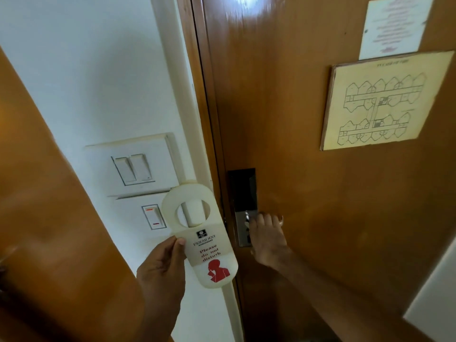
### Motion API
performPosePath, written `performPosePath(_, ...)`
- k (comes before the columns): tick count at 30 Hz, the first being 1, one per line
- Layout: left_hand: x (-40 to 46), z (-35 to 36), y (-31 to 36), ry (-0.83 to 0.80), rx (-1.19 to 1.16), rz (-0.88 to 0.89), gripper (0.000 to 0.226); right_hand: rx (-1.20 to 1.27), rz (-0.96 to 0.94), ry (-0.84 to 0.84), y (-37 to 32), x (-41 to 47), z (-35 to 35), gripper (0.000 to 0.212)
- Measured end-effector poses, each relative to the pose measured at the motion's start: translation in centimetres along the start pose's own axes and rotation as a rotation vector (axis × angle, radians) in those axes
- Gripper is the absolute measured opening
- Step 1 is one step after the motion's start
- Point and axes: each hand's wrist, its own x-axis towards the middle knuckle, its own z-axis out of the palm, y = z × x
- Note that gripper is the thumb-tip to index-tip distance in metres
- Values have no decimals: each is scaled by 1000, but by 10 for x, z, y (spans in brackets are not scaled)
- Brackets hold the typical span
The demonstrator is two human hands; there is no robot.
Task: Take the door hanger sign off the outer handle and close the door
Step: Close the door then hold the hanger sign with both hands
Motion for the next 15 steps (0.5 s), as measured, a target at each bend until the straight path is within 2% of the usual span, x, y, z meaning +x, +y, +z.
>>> performPosePath(3, -7, 12, -5, 3, -76, 21, 15, 415, 56, -42, -3, -55, 17, 131)
performPosePath(5, -19, 28, -10, 33, -160, 36, 13, 610, 144, -51, -3, -93, 27, 141)
performPosePath(9, -47, 70, -11, 11, -273, -85, 16, 693, 309, 191, 7, -115, 26, 129)
performPosePath(12, -69, 95, -13, -141, -367, -201, 7, 586, 374, 256, 38, -134, 13, 112)
performPosePath(15, -86, 112, -21, -330, -388, -316, 9, 480, 435, 270, 76, -166, -1, 102)
